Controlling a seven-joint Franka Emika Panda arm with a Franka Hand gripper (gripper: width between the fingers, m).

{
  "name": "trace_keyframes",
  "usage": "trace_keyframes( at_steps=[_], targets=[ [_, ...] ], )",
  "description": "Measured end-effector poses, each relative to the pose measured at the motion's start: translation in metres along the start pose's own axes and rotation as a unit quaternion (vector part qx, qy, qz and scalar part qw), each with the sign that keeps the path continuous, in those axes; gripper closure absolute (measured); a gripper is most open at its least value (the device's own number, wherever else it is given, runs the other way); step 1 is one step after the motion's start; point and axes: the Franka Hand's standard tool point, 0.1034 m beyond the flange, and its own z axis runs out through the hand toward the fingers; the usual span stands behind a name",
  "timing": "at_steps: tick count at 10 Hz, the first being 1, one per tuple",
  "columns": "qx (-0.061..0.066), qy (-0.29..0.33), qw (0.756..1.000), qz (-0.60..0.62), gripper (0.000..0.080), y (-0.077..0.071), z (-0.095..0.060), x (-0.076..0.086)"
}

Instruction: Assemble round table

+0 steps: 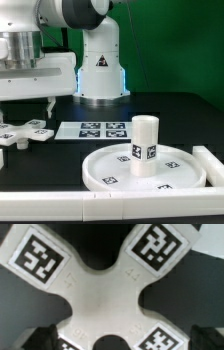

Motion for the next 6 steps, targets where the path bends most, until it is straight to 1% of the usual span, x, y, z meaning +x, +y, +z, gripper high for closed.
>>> trace_keyframes(
  at_steps=[3,6],
  targets=[
    [0.000,-0.003,1.000,0.001,0.0150,0.0036,0.0033,-0.0005],
    [0.001,-0.005,1.000,0.002,0.0150,0.0040,0.0050,-0.0014]
  ],
)
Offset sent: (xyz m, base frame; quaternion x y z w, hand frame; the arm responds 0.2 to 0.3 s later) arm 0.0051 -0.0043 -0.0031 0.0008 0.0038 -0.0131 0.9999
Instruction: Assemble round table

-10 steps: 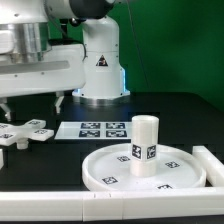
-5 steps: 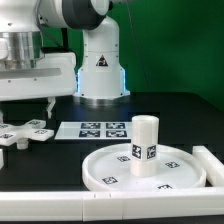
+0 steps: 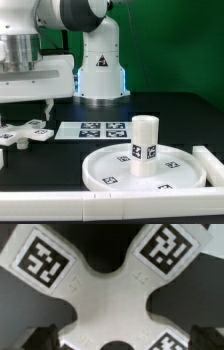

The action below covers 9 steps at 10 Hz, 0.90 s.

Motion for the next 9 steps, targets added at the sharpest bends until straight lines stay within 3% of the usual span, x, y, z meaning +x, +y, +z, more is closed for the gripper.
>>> trace_keyframes(
  at_steps=[9],
  targets=[
    [0.003,-0.013,1.000,0.004,0.0150,0.004,0.014,-0.007]
  ],
)
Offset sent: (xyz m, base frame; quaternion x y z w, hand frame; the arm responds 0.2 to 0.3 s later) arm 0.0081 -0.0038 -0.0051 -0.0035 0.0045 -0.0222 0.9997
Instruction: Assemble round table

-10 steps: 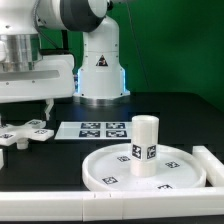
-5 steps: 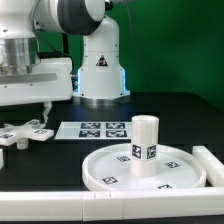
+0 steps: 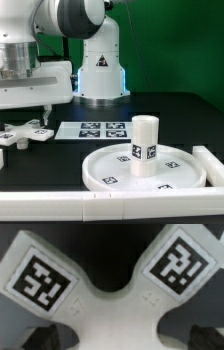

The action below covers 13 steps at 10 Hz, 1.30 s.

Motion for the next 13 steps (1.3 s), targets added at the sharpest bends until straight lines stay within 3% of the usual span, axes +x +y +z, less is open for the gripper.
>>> trace_keyframes(
  at_steps=[10,11,12,13],
  targets=[
    [0.002,-0.007,1.000,0.000,0.0150,-0.0012,0.0069,-0.0035],
    [0.002,-0.007,1.000,0.000,0.0254,-0.0010,0.0075,-0.0034],
    [0.002,-0.008,1.000,0.000,0.0254,-0.0009,0.0076,-0.0033],
    [0.002,-0.008,1.000,0.000,0.0359,-0.0009,0.0077,-0.0033]
  ],
)
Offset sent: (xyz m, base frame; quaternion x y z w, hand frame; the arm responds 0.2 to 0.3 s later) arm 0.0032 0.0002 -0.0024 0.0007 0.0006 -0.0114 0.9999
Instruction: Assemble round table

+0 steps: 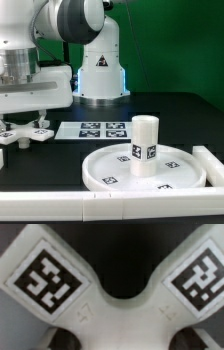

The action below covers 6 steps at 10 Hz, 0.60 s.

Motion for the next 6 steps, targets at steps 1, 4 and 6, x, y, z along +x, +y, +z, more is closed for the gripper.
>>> trace_keyframes(
  at_steps=[1,4,6],
  targets=[
    [0.000,0.000,1.000,0.000,0.0359,0.000,0.000,0.000],
    [0.000,0.001,1.000,-0.003,0.0359,-0.004,-0.001,0.004],
    [0.007,0.002,1.000,0.007,0.0359,-0.014,-0.008,0.011]
  ],
)
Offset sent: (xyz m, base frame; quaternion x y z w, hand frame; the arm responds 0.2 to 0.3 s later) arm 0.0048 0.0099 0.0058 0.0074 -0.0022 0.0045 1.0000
